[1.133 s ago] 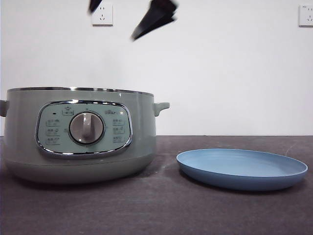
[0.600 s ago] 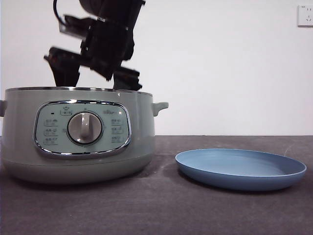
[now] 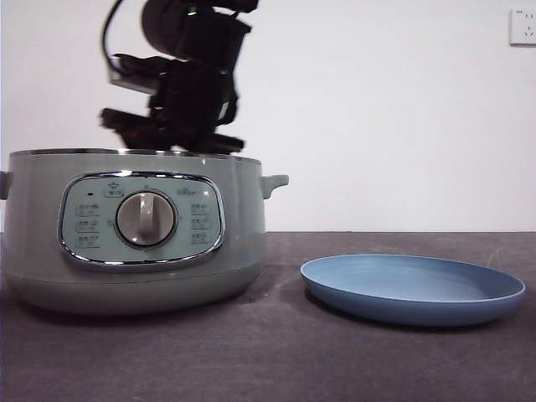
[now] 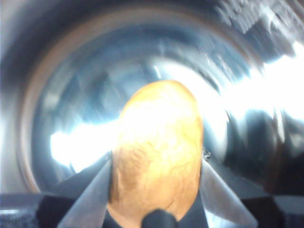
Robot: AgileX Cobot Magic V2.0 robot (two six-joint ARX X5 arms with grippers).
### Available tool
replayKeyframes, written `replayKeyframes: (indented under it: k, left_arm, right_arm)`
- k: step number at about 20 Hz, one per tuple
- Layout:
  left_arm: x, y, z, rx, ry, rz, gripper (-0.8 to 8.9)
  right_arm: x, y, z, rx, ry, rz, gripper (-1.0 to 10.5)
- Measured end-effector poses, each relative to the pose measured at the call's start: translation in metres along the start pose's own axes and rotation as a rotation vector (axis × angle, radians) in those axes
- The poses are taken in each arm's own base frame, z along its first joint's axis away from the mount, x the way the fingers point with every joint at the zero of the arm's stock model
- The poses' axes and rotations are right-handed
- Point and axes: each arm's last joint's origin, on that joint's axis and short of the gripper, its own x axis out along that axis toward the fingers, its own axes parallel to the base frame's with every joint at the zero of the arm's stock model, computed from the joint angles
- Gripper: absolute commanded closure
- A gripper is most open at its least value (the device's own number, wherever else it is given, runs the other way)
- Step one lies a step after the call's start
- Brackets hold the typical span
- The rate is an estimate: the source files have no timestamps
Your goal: Take the potato out from the steamer,put the potato on the plate,close the lid
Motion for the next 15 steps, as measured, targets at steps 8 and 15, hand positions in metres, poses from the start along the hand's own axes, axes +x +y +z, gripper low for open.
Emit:
replayKeyframes:
  k: [8,15]
  left_arm:
    - [0.001,-0.004,0.000,0.001,-0.011,-0.109,8.22]
    - [0.009,-0.012,0.001,0.008,-0.007,-0.240,8.22]
  right_arm:
    - [-0.271,-0.058,-0.079,0.207,-0.310,-0.204,9.5]
    - [-0.325,-0.088,-0.134,0.457,-0.331,-0.321,9.6]
